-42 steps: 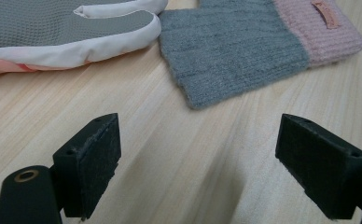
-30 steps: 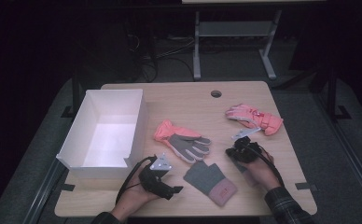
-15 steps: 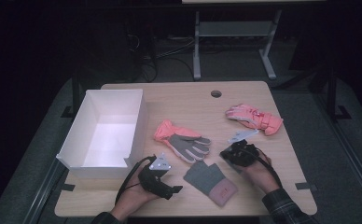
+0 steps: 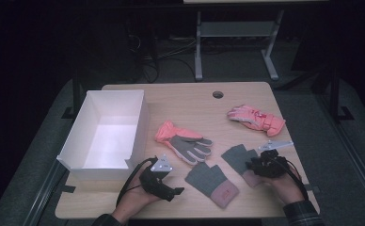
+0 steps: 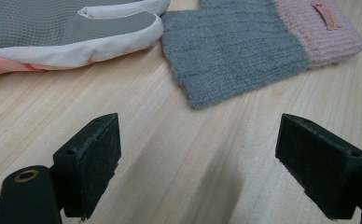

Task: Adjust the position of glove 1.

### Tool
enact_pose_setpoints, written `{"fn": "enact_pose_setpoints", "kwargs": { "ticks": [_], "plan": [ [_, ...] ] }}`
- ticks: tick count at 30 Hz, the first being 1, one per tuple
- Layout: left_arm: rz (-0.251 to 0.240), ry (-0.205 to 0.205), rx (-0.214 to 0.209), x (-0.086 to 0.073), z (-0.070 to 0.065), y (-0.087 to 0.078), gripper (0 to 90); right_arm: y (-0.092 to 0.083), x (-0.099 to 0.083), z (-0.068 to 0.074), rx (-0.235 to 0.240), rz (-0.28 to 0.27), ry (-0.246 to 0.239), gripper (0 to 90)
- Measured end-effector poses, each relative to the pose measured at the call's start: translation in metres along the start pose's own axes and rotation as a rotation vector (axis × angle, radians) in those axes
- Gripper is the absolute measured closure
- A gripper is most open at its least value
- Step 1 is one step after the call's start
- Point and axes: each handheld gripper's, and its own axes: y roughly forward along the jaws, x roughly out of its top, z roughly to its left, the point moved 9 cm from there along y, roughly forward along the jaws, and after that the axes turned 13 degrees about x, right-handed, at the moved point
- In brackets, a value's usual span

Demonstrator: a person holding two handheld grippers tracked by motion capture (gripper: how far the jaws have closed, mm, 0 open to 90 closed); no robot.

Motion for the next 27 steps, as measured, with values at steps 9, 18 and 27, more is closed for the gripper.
{"fn": "enact_pose_setpoints", "kwargs": {
  "ticks": [9,18,27],
  "plan": [
    [0.007,-0.004,0.000,-0.001,0.000,0.001,13.7,0.011,-0.008,-0.004,-0.041,0.034,0.018,76.3],
    [0.007,-0.005,0.004,-0.001,0.000,0.001,13.7,0.007,-0.006,-0.005,0.032,0.040,-0.011,86.5],
    [0.013,0.004,0.006,-0.001,0.001,0.002,13.7,-0.011,0.008,0.008,0.116,-0.045,-0.028,86.4]
  ]
}}
